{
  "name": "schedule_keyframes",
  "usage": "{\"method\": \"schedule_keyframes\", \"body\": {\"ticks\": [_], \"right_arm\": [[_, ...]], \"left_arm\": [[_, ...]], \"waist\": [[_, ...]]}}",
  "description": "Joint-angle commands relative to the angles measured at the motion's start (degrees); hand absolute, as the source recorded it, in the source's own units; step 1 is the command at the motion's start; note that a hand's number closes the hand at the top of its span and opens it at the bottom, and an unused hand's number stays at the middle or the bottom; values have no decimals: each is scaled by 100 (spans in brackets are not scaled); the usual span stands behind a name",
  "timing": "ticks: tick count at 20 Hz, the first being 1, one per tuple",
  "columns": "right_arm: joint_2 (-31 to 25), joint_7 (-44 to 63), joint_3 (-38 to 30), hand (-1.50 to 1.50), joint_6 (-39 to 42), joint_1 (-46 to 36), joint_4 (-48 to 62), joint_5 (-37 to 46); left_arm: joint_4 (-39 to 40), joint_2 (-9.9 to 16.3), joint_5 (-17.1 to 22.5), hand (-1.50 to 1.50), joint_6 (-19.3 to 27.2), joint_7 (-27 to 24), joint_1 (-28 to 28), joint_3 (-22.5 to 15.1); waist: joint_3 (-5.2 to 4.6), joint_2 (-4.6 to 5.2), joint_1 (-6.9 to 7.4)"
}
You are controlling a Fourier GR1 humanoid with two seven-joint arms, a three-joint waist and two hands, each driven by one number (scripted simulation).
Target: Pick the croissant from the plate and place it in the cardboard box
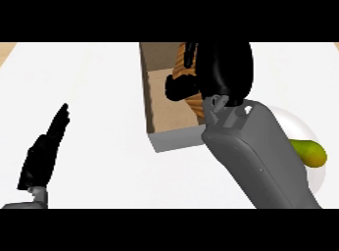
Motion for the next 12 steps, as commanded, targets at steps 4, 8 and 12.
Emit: {"method": "schedule_keyframes", "body": {"ticks": [4, 8, 12], "right_arm": [[12, -577, -368, 150, -1001, -659, 2325, -543], [12, -415, 73, 150, -1949, -845, 3497, -786], [12, -820, -87, -150, -2462, -1033, 4243, -1345]], "left_arm": [[-188, 138, 54, 0, -178, 88, 48, 92], [86, 184, 176, 0, -335, -166, -33, 187], [280, -62, -98, 0, -43, -191, -135, 41]], "waist": [[3, 13, 40], [0, 42, 150], [2, 36, 84]]}}
